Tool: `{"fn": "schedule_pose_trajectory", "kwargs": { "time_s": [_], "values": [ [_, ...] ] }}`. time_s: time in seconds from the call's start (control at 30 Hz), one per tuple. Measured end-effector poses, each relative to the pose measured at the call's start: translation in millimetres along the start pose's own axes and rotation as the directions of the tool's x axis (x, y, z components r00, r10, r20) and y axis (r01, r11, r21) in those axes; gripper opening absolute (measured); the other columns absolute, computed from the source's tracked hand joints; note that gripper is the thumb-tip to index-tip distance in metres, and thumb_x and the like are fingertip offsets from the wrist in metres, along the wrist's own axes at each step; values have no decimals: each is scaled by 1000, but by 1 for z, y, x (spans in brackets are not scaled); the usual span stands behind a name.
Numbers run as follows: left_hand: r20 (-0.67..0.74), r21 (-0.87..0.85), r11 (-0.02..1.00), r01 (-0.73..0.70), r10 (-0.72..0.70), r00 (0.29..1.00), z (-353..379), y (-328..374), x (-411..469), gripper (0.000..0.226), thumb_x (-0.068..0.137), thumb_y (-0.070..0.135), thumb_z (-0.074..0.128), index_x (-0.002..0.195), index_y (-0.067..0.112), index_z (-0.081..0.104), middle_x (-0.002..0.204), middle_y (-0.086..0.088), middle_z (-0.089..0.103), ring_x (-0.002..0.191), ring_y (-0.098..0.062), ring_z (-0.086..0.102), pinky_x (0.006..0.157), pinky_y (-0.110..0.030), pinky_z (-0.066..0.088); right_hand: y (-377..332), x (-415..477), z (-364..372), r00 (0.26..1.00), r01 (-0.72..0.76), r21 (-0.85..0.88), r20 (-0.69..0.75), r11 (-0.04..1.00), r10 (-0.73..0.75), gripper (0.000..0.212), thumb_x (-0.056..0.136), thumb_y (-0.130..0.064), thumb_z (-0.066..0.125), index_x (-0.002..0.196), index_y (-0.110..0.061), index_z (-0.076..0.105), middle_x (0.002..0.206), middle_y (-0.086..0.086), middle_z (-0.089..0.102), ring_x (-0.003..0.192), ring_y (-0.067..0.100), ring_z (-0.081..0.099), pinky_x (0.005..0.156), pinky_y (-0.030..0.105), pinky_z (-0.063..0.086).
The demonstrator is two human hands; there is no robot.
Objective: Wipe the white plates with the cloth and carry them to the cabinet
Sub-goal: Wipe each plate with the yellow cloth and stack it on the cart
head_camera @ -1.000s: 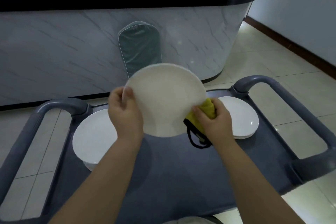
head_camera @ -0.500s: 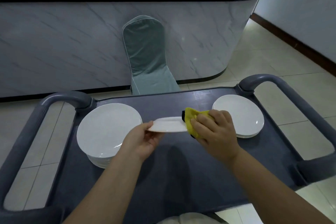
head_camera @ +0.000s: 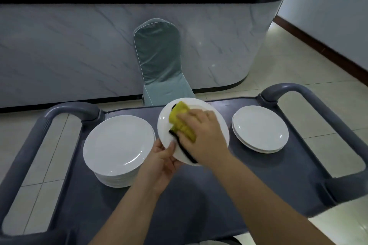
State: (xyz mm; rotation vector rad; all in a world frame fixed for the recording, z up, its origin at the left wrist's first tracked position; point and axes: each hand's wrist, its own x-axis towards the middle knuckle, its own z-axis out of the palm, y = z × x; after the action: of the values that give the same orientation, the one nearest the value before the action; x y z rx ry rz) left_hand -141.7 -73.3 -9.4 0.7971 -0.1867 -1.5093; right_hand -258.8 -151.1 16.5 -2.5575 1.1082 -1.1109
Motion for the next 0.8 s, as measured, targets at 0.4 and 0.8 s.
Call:
{"fn": "schedule_pose_trajectory", "kwargs": {
  "time_s": [0.4, 0.8],
  "values": [
    [75, 149, 985, -83, 72, 995, -1, 0, -6, 42, 80, 3, 58, 122, 6, 55, 118, -17, 67, 104, -28, 67, 77, -37, 59, 16, -15, -3, 996, -44, -18, -82, 999, 42, 35, 85, -33, 63, 118, -23, 68, 120, 9, 59, 102, 30, 48, 93, 37, 40],
    [136, 258, 963, -81, 47, 990, 12, 12, 1, 34, 82, 6, 59, 115, 9, 56, 109, -12, 70, 94, -25, 69, 69, -36, 59, 25, -14, -15, 979, 130, -53, -151, 990, -137, 34, 80, -22, 69, 114, -20, 71, 118, 13, 59, 99, 32, 51, 91, 42, 43]
  ]
}}
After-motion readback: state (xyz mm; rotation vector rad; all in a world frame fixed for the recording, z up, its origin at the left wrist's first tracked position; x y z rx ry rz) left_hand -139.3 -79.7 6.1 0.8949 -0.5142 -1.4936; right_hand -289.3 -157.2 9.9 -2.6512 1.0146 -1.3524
